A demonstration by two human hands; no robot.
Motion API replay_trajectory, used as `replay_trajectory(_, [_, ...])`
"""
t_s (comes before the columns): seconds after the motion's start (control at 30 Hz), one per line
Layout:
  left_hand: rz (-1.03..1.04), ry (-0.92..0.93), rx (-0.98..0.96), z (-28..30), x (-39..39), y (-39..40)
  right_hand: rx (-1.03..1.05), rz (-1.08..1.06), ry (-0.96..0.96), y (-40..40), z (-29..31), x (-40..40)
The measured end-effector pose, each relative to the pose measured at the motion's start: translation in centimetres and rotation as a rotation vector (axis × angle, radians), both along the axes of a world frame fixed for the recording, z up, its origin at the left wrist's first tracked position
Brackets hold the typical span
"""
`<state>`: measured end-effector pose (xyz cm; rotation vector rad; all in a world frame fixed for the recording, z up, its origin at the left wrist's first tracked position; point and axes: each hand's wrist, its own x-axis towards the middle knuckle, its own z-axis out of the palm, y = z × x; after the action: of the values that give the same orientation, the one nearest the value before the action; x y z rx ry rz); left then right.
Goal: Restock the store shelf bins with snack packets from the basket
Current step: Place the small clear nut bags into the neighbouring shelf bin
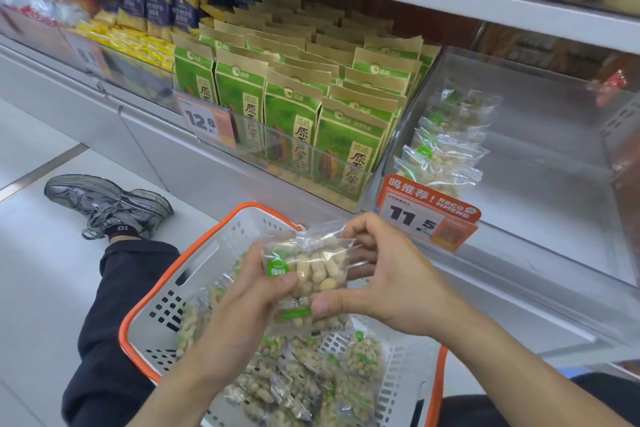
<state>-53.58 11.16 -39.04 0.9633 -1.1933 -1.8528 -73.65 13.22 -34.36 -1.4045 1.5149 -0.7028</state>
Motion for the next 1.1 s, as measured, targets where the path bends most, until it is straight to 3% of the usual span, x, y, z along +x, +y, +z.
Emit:
replay_trajectory(0.07, [-0.018,-0.025,-0.018,0.9,-0.8,0.1,-0.077,-0.011,-0.008,0.3,0.1,0.2])
replay_trajectory(0.23, [0.09,-0.309,-0.479,3.1,-2.6,-0.7,-0.264,-0.095,-0.001,0.7,1.3,0.0])
replay_trajectory(0.5, [0.14,-0.297,-0.763,6.6,-6.1,-1.4,-0.377,-0.006,-0.099,1.3,4.7,-3.4])
replay_trajectory(0.67, [0.034,-0.301,-0.926,9.0,-8.9,-2.5,-0.604,-0.158,-0.071,1.6,6.5,-6.2])
replay_trajectory(0.77, [0.086,-0.455,-1.11,8.6,-10.0,-3.9,-0.744,-0.259,-0.054,2.0,7.2,-8.5])
replay_trajectory(0.9, [0.142,-0.605,-1.175,6.4,-11.4,-4.4,-0.84,-0.417,-0.085,2.4,7.1,-11.6])
replay_trajectory(0.97, [0.133,-0.678,-1.257,4.8,-12.0,-4.4,-0.821,-0.481,-0.034,2.3,6.8,-13.2])
replay_trajectory(1.1, [0.175,-0.792,-1.357,3.1,-12.6,-4.7,-0.669,-0.565,0.26,2.0,5.9,-15.5])
